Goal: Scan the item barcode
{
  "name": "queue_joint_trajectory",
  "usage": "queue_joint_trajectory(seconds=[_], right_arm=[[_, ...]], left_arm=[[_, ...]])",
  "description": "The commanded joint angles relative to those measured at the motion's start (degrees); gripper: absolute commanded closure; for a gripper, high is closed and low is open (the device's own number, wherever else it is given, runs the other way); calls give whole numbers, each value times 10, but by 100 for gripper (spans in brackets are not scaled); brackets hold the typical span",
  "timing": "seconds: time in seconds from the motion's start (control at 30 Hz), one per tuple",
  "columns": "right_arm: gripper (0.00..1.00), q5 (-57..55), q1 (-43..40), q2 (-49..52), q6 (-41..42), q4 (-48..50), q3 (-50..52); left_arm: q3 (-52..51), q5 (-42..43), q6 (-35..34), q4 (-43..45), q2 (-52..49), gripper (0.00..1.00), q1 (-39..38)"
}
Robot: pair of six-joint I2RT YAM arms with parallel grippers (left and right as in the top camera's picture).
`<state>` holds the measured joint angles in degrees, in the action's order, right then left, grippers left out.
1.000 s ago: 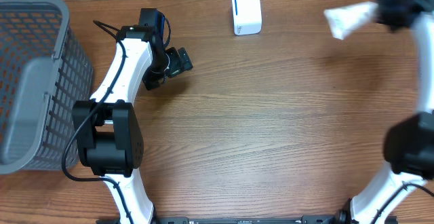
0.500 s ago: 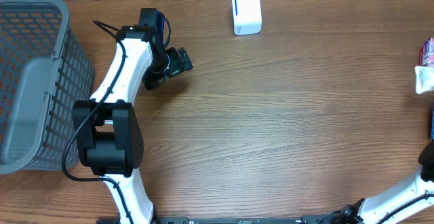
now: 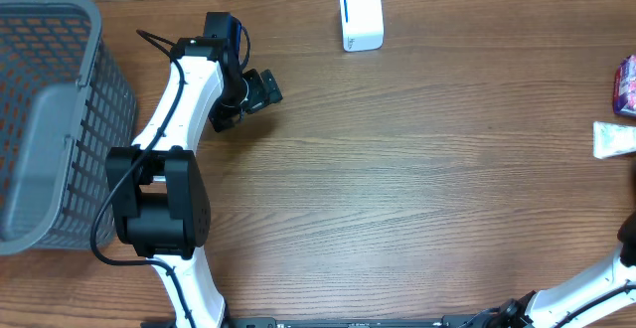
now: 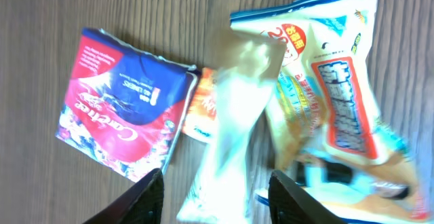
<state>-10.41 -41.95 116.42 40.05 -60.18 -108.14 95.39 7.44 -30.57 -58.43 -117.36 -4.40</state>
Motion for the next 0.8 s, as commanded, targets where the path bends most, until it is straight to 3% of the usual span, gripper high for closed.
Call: queue_joint_trajectory(seconds=[0.0,0.27,0.53,0.77], right_arm=[[48,-7,-2,-6,-28,-15,-9],[47,59,-2,-56,-29,-46,-44],[33,204,-2,-162,-65,-77,-48],[30,272,4,-245,-122,-209,-47]], left_arm=[[3,-4,-10,2,-3,0,-1],[3,-4,-10,2,-3,0,-1],[3,-4,-10,2,-3,0,-1],[3,-4,-10,2,-3,0,-1]])
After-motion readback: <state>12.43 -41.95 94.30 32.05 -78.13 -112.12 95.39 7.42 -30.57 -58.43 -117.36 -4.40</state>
